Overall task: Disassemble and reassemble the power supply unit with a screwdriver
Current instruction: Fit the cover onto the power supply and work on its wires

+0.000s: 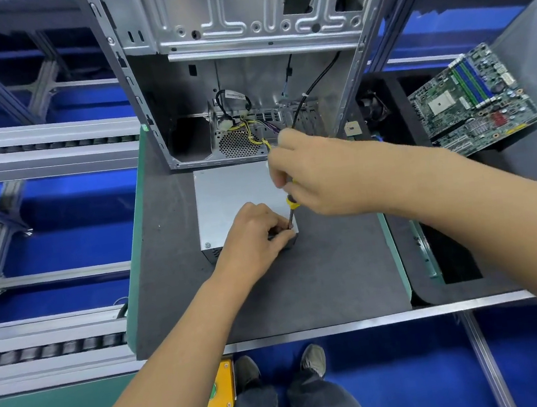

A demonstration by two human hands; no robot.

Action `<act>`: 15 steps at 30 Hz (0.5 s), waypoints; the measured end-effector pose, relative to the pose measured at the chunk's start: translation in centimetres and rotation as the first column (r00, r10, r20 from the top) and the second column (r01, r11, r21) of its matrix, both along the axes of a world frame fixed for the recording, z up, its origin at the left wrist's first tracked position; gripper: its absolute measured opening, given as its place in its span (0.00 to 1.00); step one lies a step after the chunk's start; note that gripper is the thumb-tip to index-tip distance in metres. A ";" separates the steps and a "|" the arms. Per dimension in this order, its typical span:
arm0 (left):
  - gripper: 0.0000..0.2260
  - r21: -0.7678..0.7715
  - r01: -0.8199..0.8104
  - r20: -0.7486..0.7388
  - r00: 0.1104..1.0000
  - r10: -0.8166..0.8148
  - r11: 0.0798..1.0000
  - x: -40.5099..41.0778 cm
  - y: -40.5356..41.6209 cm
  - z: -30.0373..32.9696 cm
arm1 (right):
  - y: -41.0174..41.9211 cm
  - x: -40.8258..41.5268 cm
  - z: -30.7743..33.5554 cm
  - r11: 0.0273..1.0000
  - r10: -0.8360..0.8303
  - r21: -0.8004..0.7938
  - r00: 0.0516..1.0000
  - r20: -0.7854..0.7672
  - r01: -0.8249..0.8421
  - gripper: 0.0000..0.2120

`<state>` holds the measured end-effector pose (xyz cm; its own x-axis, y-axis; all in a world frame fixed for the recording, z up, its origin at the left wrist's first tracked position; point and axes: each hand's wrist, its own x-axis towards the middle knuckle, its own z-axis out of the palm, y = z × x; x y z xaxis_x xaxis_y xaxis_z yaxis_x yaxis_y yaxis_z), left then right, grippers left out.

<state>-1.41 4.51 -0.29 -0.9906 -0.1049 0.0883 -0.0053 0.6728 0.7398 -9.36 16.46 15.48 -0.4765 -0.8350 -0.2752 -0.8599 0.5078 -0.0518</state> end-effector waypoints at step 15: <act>0.04 -0.001 0.018 -0.029 0.999 -0.018 1.000 0.1 -0.2 -0.6 | -1.1 0.5 0.9 0.961 -0.084 0.243 0.978 -0.189 0.130 0.10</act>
